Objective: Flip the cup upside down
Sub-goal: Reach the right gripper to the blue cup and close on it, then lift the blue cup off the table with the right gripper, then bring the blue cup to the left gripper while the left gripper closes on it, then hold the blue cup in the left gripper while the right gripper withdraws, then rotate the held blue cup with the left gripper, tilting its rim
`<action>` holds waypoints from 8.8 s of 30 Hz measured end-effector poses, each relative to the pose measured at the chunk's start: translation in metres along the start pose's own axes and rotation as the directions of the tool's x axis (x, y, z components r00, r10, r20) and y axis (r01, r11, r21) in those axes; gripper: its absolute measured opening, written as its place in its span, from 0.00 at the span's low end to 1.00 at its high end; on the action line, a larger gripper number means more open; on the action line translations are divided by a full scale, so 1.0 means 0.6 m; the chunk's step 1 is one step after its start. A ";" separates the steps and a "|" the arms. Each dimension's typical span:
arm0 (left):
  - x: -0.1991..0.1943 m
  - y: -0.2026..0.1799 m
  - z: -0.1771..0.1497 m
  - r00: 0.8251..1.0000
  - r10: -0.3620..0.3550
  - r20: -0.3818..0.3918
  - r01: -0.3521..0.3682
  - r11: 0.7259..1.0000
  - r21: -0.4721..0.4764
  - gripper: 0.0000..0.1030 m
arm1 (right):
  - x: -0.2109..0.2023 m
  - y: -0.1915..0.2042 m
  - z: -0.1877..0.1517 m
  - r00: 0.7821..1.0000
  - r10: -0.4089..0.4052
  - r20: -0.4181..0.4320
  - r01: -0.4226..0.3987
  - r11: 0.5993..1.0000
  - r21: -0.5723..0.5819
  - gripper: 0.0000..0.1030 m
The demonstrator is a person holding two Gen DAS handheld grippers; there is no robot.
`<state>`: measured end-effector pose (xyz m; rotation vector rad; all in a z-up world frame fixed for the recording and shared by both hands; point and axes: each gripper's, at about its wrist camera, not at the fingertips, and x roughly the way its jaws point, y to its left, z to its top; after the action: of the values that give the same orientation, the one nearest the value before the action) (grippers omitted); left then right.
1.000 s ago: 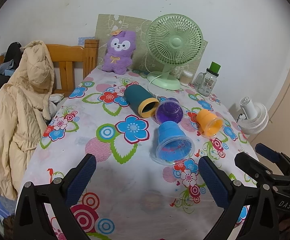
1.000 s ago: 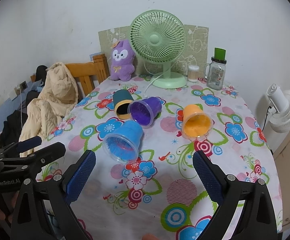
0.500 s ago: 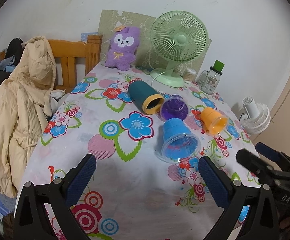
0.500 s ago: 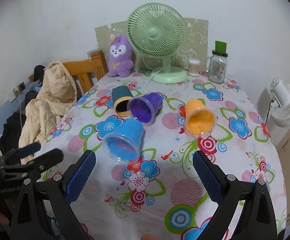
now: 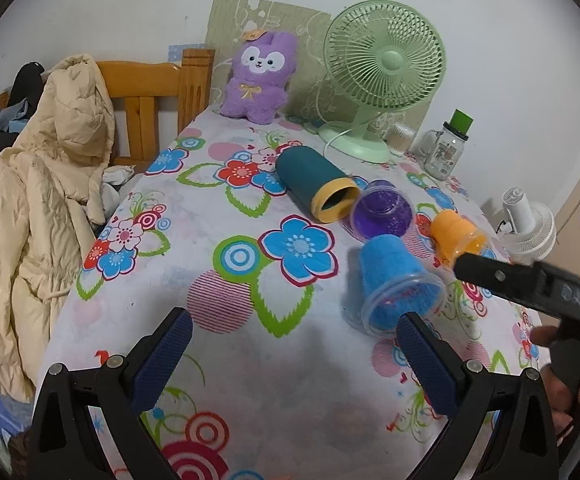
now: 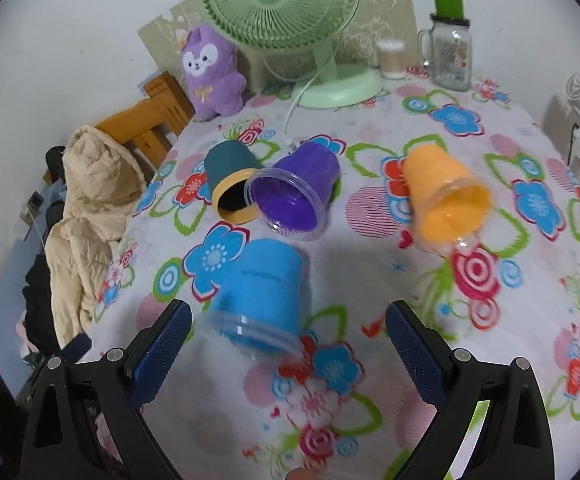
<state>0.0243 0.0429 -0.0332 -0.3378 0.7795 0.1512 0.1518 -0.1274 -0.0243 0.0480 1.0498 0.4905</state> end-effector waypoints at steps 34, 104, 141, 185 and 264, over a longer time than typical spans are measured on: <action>0.009 0.016 -0.004 0.999 -0.028 -0.038 0.026 0.999 -0.043 1.00 | -0.005 0.020 -0.031 0.993 0.054 -0.103 -0.060 0.997 -0.058 0.62; 0.100 -0.207 0.025 0.936 0.056 -0.346 0.071 0.937 0.343 1.00 | -0.094 -0.190 -0.130 0.998 -0.051 -0.042 0.055 0.994 0.092 0.74; 0.170 -0.219 0.013 0.887 0.129 -0.443 0.050 0.928 0.370 1.00 | -0.076 -0.215 -0.131 0.997 -0.037 -0.070 0.045 0.992 0.118 0.74; 0.095 -0.208 0.050 0.946 0.030 -0.323 0.058 0.964 0.259 0.39 | -0.095 -0.199 -0.137 0.999 -0.028 -0.046 0.032 0.994 0.102 0.74; 0.151 -0.145 -0.008 0.875 -0.056 -0.482 -0.013 0.990 -0.139 0.58 | -0.077 -0.225 -0.154 0.997 -0.001 -0.075 0.010 0.992 0.130 0.74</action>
<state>0.1072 -0.0392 -0.0799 -0.5272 1.2681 0.0988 0.1048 -0.2847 -0.0696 0.1429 1.1543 0.4209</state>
